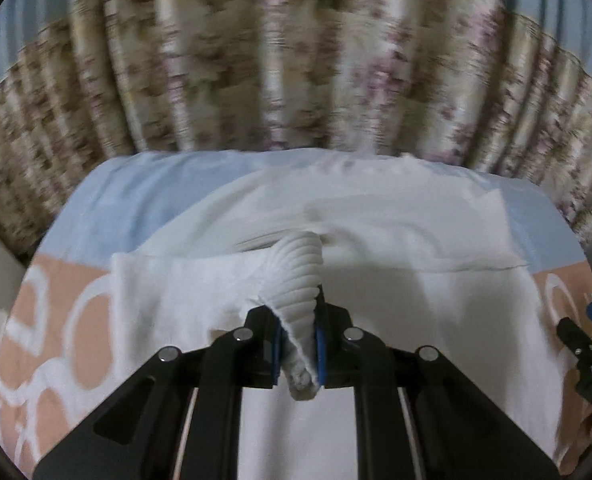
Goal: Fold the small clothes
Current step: 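Carry the cuff across the sweater body and open the left gripper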
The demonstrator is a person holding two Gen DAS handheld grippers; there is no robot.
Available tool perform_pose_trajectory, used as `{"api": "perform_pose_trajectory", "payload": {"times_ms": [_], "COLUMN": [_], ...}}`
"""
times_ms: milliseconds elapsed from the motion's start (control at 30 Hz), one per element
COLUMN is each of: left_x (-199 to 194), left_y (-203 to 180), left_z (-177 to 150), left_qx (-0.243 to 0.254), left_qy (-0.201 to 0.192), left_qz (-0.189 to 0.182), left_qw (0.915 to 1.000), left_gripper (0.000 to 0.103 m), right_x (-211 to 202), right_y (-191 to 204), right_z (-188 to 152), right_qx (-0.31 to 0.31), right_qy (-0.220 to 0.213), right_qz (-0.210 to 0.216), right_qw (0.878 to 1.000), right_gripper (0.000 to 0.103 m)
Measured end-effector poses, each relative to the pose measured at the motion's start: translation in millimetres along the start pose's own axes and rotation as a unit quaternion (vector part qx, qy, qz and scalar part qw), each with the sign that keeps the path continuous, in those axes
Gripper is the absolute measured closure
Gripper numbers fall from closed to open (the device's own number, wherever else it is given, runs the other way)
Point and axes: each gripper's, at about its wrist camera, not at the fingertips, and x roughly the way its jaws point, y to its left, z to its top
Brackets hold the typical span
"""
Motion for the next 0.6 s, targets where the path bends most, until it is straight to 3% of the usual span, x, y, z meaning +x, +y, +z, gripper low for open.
{"api": "perform_pose_trajectory", "payload": {"times_ms": [200,600], "left_x": [38,92], "left_y": [-61,-146], "left_z": [24,55], "left_qx": [0.026,0.066], "left_qy": [0.009,0.026], "left_qz": [-0.031,-0.067], "left_qw": [0.9991,0.9952], "left_gripper": [0.091,0.089], "right_x": [26,59], "right_y": [-34,-83], "right_z": [14,30], "right_qx": [-0.012,0.007], "right_qy": [0.009,0.022], "right_qz": [-0.029,-0.064], "right_qw": [0.999,0.998], "right_gripper": [0.011,0.011]}}
